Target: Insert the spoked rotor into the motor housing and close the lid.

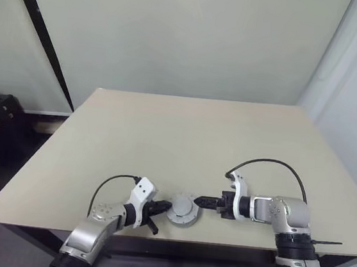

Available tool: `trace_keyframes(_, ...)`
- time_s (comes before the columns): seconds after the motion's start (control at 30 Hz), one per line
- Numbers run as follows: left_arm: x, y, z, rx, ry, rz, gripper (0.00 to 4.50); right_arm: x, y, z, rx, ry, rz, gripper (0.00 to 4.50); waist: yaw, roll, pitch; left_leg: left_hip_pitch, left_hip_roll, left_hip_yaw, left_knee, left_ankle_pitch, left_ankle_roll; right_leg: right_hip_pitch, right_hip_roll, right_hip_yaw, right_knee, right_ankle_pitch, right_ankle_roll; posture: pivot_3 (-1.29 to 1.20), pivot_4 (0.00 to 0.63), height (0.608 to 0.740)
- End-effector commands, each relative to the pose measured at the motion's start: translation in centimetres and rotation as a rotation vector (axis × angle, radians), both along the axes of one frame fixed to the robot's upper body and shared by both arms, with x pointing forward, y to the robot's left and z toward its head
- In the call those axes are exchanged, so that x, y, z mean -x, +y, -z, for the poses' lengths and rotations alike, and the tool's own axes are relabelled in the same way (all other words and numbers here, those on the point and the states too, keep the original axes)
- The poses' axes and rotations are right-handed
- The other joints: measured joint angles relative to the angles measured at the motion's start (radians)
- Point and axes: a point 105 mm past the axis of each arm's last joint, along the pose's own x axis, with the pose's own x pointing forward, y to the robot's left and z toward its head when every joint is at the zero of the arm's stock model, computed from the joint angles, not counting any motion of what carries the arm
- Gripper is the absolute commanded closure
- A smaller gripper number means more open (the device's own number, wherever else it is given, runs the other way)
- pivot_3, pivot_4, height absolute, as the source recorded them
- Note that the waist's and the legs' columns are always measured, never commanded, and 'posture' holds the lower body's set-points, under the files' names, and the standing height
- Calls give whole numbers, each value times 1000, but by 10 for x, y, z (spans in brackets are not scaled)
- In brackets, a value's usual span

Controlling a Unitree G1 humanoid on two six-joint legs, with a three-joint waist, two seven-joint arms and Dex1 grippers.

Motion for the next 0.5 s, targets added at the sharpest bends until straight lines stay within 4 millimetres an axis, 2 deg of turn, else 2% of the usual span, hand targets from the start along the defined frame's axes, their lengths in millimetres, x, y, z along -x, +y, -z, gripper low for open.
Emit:
trace_keyframes(0.03,7,4,14,-56,53,1,4500,0,7,-5,-98,47,19,26,0,1,0,0,0,0,0,0,0,0,0,0,0,0,0,0,0,740)
trace_keyframes(0.5,8,8,12,-66,51,-5,4500,7,27,6,-218,170,63,26,-11,2,0,0,0,1,-1,0,0,-1,0,0,0,0,0,0,0,740)
